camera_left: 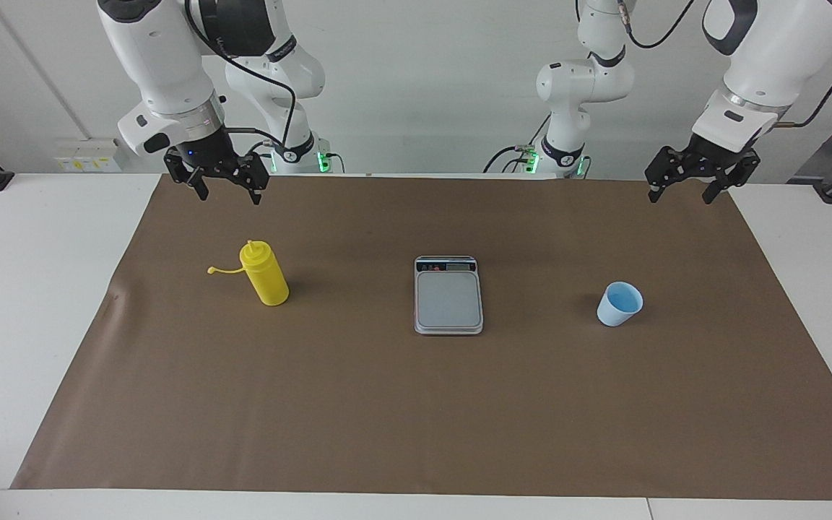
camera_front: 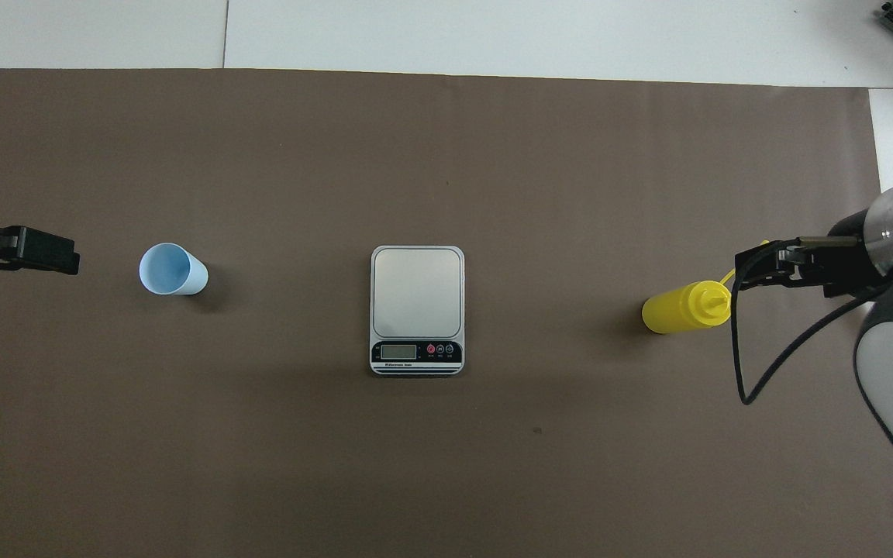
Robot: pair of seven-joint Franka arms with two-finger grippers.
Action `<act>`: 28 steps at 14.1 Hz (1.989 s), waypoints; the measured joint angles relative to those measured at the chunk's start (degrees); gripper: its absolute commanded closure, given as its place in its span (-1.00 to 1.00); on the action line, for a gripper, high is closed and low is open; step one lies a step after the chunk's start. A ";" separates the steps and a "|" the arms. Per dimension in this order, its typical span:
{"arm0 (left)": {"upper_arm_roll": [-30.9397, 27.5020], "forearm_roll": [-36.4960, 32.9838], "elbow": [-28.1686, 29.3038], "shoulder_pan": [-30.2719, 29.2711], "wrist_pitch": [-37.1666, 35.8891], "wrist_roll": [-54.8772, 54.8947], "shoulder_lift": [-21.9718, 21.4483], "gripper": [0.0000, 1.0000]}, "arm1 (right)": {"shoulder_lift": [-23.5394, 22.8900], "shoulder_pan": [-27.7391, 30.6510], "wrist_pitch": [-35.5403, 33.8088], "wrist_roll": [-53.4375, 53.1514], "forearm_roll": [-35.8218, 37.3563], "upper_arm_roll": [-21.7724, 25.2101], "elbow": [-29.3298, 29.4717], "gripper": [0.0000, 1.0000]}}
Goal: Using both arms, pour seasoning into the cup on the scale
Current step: 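Move the left gripper toward the light blue cup, then grasp the light blue cup with the left gripper and lift it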
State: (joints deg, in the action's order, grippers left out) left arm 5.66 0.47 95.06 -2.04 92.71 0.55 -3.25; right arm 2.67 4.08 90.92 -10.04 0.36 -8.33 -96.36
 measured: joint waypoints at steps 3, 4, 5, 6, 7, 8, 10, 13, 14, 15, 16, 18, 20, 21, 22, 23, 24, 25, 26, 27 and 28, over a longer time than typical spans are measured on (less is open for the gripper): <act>0.00 0.00 4.31 -0.46 5.13 0.00 0.10 -1.00 | 0.00 0.00 0.00 0.00 0.00 0.00 0.00 -1.00; -0.01 0.00 6.30 -0.67 7.60 0.00 0.31 -1.00 | 0.00 0.00 0.00 0.00 0.00 0.00 0.00 -1.00; -0.05 0.00 8.05 -0.98 9.88 0.00 0.79 -1.00 | 0.00 0.00 0.00 0.00 0.00 0.00 0.00 -1.00; -0.05 0.00 9.33 -1.35 11.70 0.00 1.63 -1.00 | 0.00 0.00 0.00 0.00 0.00 0.00 0.00 -1.00; -0.08 0.00 10.17 -1.58 13.41 0.00 2.84 -1.00 | 0.00 0.00 0.00 0.00 0.00 0.00 0.00 -1.00; -0.11 0.00 10.86 -1.74 15.45 -0.01 4.16 -1.00 | 0.00 0.00 0.00 0.00 0.00 0.00 0.00 -1.00; -0.20 0.00 13.08 -2.07 21.49 -0.47 6.82 -1.00 | 0.00 0.00 0.00 0.00 0.00 0.00 0.00 -1.00; -0.48 0.00 17.74 -2.86 30.51 -3.71 9.28 -1.00 | 0.00 0.00 0.00 0.00 0.00 0.00 0.00 -1.00; -0.51 0.00 18.65 -3.52 31.85 -5.31 9.73 -1.00 | 0.00 0.00 0.00 0.00 0.00 0.00 0.00 -1.00; -0.54 0.00 19.41 -3.93 32.95 -7.29 10.09 -1.00 | 0.00 0.00 0.00 0.00 0.00 0.00 0.00 -1.00; -0.52 0.00 20.46 -4.05 34.25 -9.60 10.39 -1.00 | 0.00 0.00 0.00 0.00 0.00 0.00 0.00 -1.00; -0.10 0.00 23.71 -4.03 38.95 -13.52 10.87 -1.00 | 0.00 0.00 0.00 0.00 0.00 0.00 0.00 -1.00; 0.24 0.00 26.81 -4.02 43.02 -14.88 11.08 -1.00 | 0.00 0.00 0.00 0.00 0.00 0.00 0.00 -1.00; 0.26 0.00 27.54 -4.02 43.88 -15.05 11.11 -1.00 | 0.00 0.00 0.00 0.00 0.00 0.00 0.00 -1.00; 0.26 0.00 27.88 -4.02 44.10 -15.06 11.13 -1.00 | 0.00 0.00 0.00 0.00 0.00 0.00 0.00 -1.00; 0.26 0.00 28.03 -4.02 44.27 -15.10 11.19 -1.00 | 0.00 0.00 0.00 0.00 0.00 0.00 0.00 -1.00; 0.28 0.00 28.11 -4.02 44.65 -15.12 11.30 -0.55 | 0.00 0.00 0.00 0.00 0.00 0.00 0.00 -1.00; 0.32 0.00 28.14 -3.99 44.95 -15.15 11.41 0.01 | 0.00 0.00 0.00 0.00 0.00 0.00 0.00 -1.00; 0.35 0.00 28.16 -3.94 45.04 -15.17 11.46 0.32 | 0.00 0.00 0.00 0.00 0.00 0.00 0.00 -1.00; 0.37 0.00 28.18 -3.89 45.07 -15.18 11.48 0.69 | 0.00 0.00 0.00 0.00 0.00 0.00 0.00 -1.00; 0.38 0.00 28.20 -3.73 45.09 -15.20 11.51 1.00 | 0.00 0.00 0.00 0.00 0.00 0.00 0.00 -1.00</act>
State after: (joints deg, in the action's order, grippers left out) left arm 6.03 0.48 123.26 -5.76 137.80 -14.64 8.26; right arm 2.67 4.08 90.92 -10.04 0.36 -8.33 -96.36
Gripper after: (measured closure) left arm 0.330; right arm 0.000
